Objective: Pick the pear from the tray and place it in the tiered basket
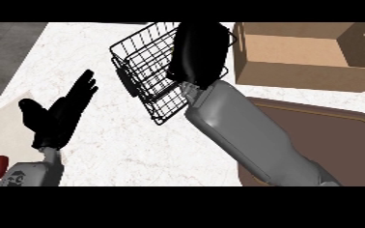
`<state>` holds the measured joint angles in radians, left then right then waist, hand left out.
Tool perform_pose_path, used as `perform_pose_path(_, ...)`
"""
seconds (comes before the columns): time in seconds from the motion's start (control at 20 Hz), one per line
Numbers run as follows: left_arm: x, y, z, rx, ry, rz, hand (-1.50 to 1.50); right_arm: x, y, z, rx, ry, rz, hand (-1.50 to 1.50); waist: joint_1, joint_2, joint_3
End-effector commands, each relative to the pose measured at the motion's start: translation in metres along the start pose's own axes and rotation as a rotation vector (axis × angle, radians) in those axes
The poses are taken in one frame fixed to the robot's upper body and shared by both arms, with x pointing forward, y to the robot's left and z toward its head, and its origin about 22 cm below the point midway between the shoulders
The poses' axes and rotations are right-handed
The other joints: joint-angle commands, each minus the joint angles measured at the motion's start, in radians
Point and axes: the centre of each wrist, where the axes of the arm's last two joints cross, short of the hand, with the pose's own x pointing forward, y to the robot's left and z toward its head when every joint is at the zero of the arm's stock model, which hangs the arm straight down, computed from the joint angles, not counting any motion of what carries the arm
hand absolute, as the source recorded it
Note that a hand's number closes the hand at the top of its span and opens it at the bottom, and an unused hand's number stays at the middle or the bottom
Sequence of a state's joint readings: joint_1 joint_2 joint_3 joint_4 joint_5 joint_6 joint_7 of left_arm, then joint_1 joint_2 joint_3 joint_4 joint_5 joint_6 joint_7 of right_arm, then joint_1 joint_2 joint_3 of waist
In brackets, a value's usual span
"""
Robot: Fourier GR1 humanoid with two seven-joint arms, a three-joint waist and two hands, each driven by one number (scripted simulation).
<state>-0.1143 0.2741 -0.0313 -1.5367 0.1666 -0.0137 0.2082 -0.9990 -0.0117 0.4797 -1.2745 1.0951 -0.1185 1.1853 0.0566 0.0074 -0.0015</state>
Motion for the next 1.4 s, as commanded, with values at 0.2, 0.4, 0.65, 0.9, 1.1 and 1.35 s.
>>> perform_pose_path(0.2, 0.007, 0.005, -0.009, 0.012, 0.0, 0.002, 0.0, 0.003, 0.023, -0.02, -0.172, 0.129, -0.13, 1.5, -0.016, 0.004, 0.001)
perform_pose_path(0.4, 0.012, -0.002, -0.004, -0.015, -0.019, 0.001, 0.0, 0.01, 0.022, -0.03, -0.175, 0.162, -0.159, -1.5, 0.006, 0.002, 0.001)
perform_pose_path(0.65, 0.002, -0.003, -0.006, 0.005, -0.01, 0.017, 0.0, -0.003, 0.051, -0.031, -0.159, 0.157, -0.132, -1.5, 0.003, 0.004, 0.0)
perform_pose_path(0.9, 0.014, 0.001, -0.01, 0.001, -0.027, -0.009, 0.0, 0.016, 0.019, -0.055, -0.214, 0.165, -0.291, -1.5, 0.001, 0.007, 0.001)
perform_pose_path(1.1, 0.009, 0.005, -0.007, 0.013, -0.008, 0.015, 0.0, 0.009, 0.017, -0.054, -0.252, 0.195, -0.449, -1.5, -0.002, 0.004, 0.001)
perform_pose_path(1.35, -0.003, 0.003, 0.004, 0.039, -0.003, -0.001, 0.0, 0.0, 0.004, -0.059, -0.319, 0.225, -0.664, -1.5, -0.017, -0.006, 0.002)
